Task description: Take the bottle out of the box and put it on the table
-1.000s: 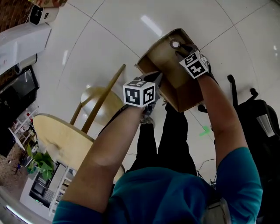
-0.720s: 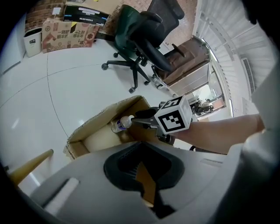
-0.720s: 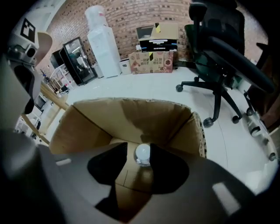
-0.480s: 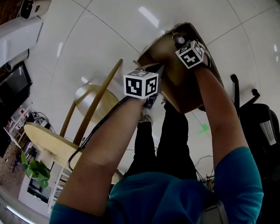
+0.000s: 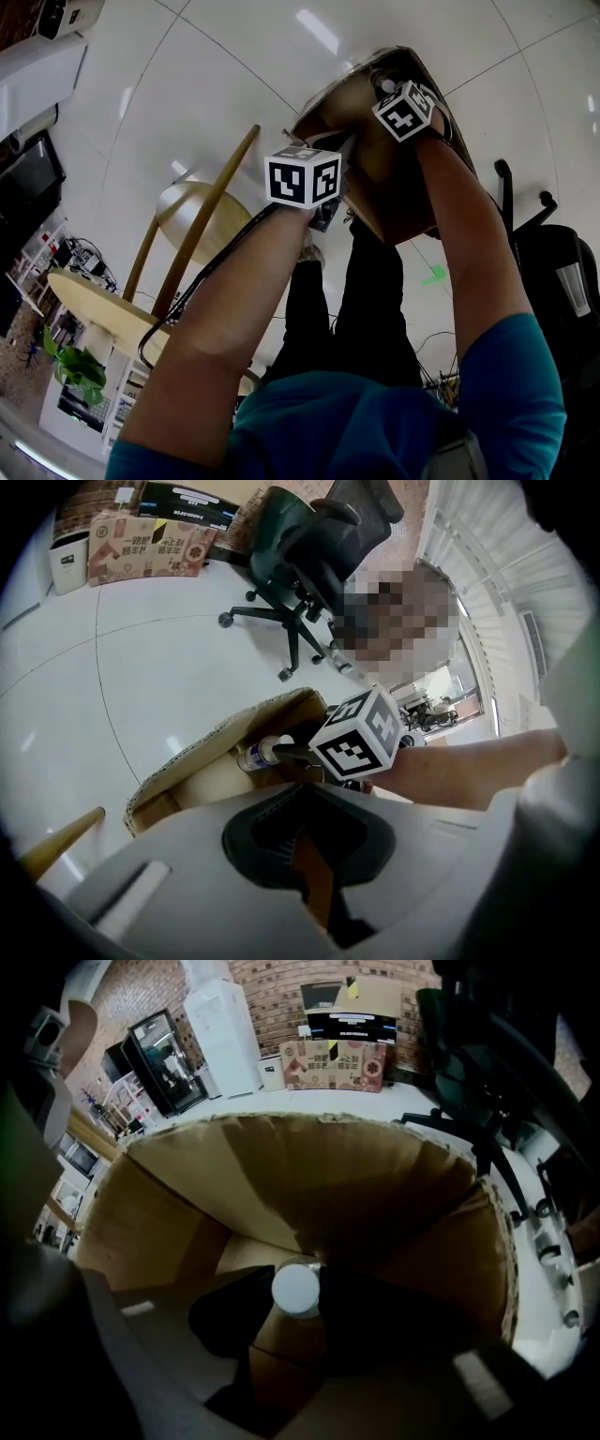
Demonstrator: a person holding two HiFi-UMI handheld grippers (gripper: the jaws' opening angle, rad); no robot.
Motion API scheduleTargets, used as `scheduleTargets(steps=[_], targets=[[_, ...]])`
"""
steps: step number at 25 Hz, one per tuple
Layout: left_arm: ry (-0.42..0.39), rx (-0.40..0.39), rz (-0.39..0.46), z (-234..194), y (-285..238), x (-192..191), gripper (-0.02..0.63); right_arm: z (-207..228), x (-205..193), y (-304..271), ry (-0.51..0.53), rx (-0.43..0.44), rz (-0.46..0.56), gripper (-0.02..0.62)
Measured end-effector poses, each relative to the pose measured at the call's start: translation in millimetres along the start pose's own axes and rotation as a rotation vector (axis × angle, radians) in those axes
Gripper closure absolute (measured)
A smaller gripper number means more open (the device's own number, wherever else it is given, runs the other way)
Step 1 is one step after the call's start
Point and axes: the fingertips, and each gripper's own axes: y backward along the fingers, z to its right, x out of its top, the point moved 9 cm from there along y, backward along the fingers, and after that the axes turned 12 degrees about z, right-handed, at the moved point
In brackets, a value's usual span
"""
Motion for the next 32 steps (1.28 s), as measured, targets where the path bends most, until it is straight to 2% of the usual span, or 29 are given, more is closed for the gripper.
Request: scheduleTargets(steps=[4, 10, 19, 21, 25, 29, 32], targets=[[-0.008, 0.0, -0.013, 9.1, 2.2, -2.6, 0.606, -10.6, -5.9, 10.8, 0.095, 0.038, -0.02, 0.446], [-0.044, -0.025, -0.004, 42.3, 13.3, 11.7, 0.606, -29.9, -0.9, 51.5, 0.103, 0.073, -0.023, 0.448], [-0.091, -0.057, 0.054, 135.1, 58.8, 52.2, 0.606, -24.7, 26.4, 164.4, 0.129, 0.054, 0.0, 0.448], [-0.088, -0.055, 0.078, 158.8, 74.8, 71.9, 0.606, -15.7, 44.6, 194.4, 0.149, 0.057, -0.001, 0.448], [-0.089, -0.046, 0.16, 220.4, 109.3, 134.4, 0.606, 19.8, 107.3, 273.0, 0.224, 0.076, -0.021, 0.448], [-0.099, -0.047, 0.197, 276.5, 170.7, 135.2, 0.606, -13.8, 131.9, 353.9, 0.265, 0.123, -0.048, 0.448], [-0.1, -0.06, 0.269, 321.5, 209.9, 138.4, 0.606, -32.7, 160.5, 417.8, 0.346, 0.151, -0.042, 0.448]])
